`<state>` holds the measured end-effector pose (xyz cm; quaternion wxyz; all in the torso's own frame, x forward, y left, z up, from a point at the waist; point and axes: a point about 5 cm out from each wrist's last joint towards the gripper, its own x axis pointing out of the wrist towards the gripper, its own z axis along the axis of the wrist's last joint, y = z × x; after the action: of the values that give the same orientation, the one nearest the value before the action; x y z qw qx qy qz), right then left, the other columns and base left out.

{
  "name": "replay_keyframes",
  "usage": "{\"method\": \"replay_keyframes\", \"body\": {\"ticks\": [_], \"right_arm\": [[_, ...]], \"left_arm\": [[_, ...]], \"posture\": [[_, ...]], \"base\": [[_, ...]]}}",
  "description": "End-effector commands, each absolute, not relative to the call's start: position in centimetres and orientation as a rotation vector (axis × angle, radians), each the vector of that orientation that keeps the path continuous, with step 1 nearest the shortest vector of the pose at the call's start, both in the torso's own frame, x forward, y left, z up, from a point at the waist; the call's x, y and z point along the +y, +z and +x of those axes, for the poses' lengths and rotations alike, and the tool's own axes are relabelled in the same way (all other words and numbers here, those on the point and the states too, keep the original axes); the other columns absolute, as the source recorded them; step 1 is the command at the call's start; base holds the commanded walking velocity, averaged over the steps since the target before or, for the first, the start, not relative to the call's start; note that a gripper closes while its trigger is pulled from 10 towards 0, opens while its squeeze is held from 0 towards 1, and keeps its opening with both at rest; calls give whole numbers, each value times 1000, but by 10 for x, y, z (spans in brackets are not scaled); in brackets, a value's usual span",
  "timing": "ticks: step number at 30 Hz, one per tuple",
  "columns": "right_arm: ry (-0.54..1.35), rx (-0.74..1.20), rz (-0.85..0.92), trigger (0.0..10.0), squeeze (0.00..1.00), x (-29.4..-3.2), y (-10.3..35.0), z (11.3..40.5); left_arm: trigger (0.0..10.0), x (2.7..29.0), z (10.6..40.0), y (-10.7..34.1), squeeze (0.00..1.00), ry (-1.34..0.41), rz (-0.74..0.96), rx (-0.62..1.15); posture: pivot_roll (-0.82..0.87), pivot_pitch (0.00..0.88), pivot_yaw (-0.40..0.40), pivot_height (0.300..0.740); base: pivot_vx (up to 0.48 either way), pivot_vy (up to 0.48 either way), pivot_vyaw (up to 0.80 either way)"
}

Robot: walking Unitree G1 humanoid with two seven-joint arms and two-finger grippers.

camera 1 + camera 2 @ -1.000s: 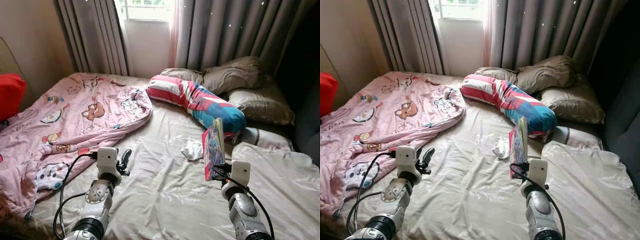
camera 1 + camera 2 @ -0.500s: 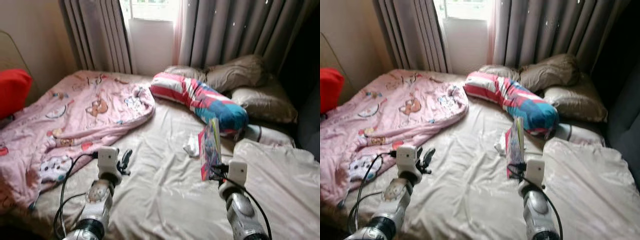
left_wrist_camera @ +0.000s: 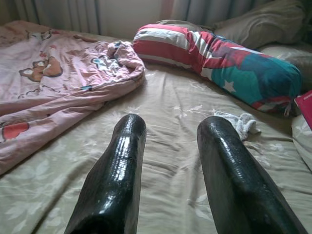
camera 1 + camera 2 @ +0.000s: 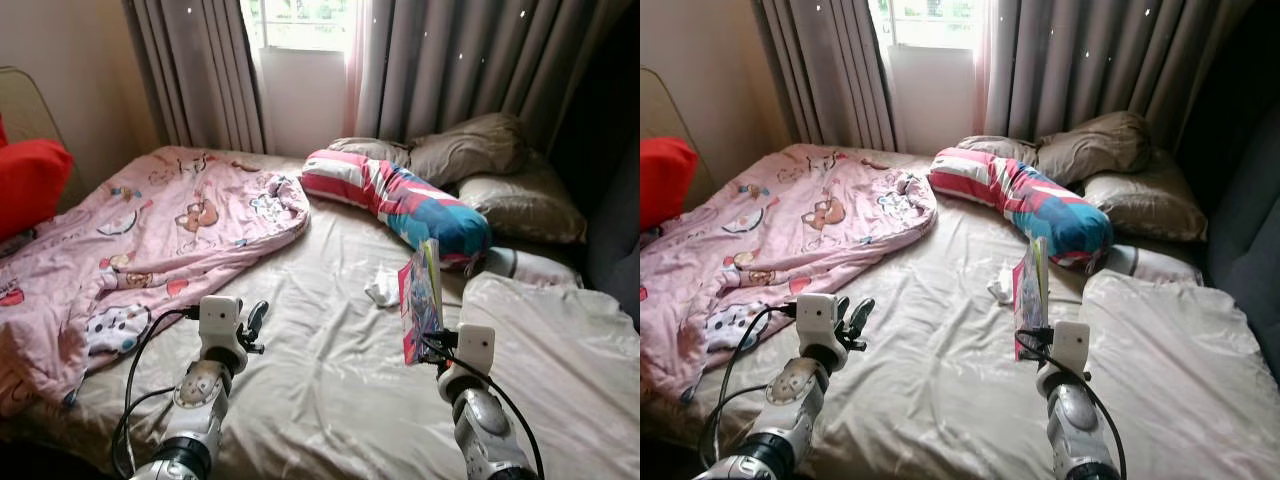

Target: Clean up the room

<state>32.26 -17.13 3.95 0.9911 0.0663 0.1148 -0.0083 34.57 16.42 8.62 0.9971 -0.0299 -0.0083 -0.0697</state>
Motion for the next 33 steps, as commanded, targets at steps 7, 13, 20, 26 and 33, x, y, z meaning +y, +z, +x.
{"method": "replay_keyframes", "body": {"ticks": [7, 13, 20, 26, 33], "right_arm": [[-3, 211, 132, 10000, 0, -169, 46, 328], [-12, 194, 137, 10000, 0, -170, 47, 328], [-78, 205, 115, 10000, 0, -178, 49, 330], [-72, 185, 130, 10000, 0, -176, 50, 329], [-71, 197, 143, 10000, 0, -175, 48, 329]], "left_arm": [[10000, 170, 346, 85, 0, -122, -61, -6], [10000, 170, 346, 85, 0, -122, -60, -5], [10000, 170, 346, 85, 0, -124, -60, -3], [10000, 169, 346, 85, 0, -128, -58, -2], [10000, 170, 346, 85, 0, -129, -56, 0]], "posture": [[-69, 32, -11, 675], [-68, 37, -9, 675], [-68, 40, -8, 650], [-67, 43, -6, 626], [-66, 44, -4, 626]], "base": [[0, 0, -193], [0, 0, -154], [0, 0, 0], [0, 0, 0], [0, 0, 0]]}}
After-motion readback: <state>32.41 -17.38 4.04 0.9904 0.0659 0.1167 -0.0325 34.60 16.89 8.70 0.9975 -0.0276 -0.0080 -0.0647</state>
